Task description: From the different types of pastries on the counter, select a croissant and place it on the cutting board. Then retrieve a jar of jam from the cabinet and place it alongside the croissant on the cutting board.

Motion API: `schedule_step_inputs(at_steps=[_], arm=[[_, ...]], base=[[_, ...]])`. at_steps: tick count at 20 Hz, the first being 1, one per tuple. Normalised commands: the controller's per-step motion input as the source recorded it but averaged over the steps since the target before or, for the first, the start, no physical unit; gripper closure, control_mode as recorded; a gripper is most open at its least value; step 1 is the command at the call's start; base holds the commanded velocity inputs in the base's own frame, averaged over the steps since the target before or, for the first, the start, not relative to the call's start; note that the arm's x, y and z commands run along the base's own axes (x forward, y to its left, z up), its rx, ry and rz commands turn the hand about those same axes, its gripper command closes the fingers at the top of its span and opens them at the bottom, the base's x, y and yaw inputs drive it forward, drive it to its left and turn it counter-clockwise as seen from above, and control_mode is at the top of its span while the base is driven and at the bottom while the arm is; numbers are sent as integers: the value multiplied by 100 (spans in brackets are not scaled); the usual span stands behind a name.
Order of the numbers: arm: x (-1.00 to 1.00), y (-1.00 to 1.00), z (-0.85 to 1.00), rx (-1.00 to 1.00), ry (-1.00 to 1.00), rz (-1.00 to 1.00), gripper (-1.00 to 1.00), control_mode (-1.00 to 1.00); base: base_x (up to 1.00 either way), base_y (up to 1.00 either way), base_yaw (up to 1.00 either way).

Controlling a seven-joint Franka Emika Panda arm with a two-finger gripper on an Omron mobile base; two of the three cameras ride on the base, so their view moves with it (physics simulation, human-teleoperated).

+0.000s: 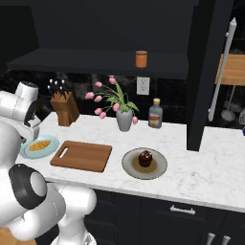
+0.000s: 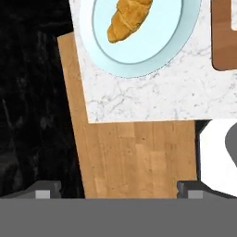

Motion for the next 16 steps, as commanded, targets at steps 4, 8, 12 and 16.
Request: schedule_step_inputs(at_steps=[4, 8, 12, 16], arm=[[14, 1, 3, -15, 1, -20, -100, -100], [23, 1, -12, -18, 5, -20, -100, -100], [31, 0, -22, -3, 17, -15, -100, -100], [0, -1, -10, 0, 0, 0, -100, -100]], base=[[0, 0, 0], [0, 0, 0], [0, 0, 0], [0, 0, 0]])
